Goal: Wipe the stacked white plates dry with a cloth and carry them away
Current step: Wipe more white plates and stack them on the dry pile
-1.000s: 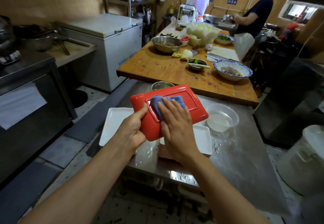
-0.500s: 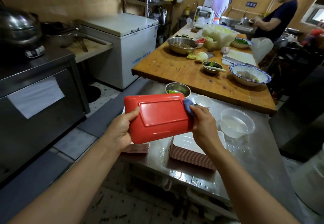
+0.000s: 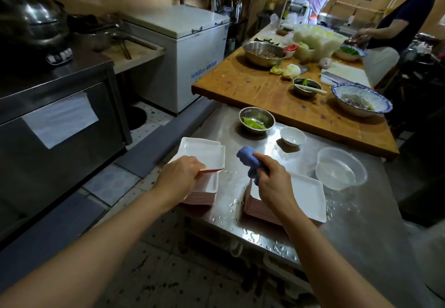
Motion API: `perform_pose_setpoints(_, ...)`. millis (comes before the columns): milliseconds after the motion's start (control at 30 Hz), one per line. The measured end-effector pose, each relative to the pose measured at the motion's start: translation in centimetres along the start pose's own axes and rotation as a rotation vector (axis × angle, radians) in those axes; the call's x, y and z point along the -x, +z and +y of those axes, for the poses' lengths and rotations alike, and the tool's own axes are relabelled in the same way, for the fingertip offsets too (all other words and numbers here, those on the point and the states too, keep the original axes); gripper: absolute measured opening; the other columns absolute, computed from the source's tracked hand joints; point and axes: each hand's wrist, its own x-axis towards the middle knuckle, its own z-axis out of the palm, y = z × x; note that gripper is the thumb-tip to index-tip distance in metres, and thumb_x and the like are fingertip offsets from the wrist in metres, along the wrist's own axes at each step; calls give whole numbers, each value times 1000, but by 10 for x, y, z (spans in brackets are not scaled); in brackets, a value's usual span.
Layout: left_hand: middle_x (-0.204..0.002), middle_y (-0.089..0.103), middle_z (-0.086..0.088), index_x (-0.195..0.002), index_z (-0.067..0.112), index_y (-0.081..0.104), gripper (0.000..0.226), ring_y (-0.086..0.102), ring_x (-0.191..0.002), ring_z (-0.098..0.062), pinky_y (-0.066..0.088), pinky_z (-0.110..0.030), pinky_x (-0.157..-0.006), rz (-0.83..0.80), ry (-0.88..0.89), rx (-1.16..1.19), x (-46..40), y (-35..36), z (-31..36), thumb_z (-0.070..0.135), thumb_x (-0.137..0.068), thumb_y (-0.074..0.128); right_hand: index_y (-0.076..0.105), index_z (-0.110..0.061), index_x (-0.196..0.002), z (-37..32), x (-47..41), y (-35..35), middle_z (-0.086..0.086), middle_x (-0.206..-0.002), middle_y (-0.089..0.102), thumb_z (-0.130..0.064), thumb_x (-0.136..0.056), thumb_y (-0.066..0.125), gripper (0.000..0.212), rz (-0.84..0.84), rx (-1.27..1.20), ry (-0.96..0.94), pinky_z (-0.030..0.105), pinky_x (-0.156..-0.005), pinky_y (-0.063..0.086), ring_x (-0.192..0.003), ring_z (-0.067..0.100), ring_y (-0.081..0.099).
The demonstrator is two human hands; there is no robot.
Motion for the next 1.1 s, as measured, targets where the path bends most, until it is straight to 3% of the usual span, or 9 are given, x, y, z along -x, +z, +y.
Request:
perform_pose_setpoints(200,-126,60,-5,-121,15,60,29,55,-116,-25,49,-37,-82,-139,4,-164,12,27,-1,22,-95,50,65,-18,-112,5,1,1,8,-80,62,3,-91,40,39,5,9,16,24,-61,41,-63,9,50)
perform_pose_setpoints(333,-118,63,-15,-115,4,60,26,58,-109,-34,52,-43,-77,-174,14,-171,17,39,0,6,-90,56,65,-16,-112,11,2,2,8,-80,61,4,-89,41,40,21,4,30,24,-60,41,-62,8,50)
perform_pose_setpoints(533,-134,48,-5,-130,12,45,35,46,-122,-24,49,-40,-88,-317,-28,-295,10,60,-10,9,-95,45,64,-19,-113,24,3,7,7,-83,61,1,-92,40,38,-3,-6,73,23,-62,43,-64,10,51)
perform_pose_setpoints(733,-136,44,-3,-132,14,42,38,42,-124,-21,46,-37,-83,-344,-71,-304,-1,75,-18,18,-94,48,65,-20,-114,40,0,11,8,-91,64,-2,-91,42,38,-2,13,128,34,-74,46,-74,18,53)
perform_pose_setpoints(867,-138,42,-1,-133,16,40,50,40,-124,-20,44,-37,-85,-359,-109,-246,-9,82,-22,39,-91,54,61,-18,-121,47,0,11,10,-96,65,-3,-91,43,38,8,5,164,29,-73,46,-73,16,56)
perform_pose_setpoints(1000,-144,34,-3,-135,15,38,62,33,-131,-21,40,-41,-91,-414,-173,-233,-18,85,-18,55,-89,49,59,-16,-124,51,0,5,12,-104,65,-4,-92,45,37,23,8,180,39,-86,49,-89,25,60)
perform_pose_setpoints(1100,-135,42,-6,-127,13,48,57,37,-125,-23,37,-41,-92,-405,-239,-269,-28,82,-5,57,-92,40,58,-16,-124,53,0,-2,11,-98,65,-5,-93,45,36,41,-6,189,38,-82,51,-77,18,59)
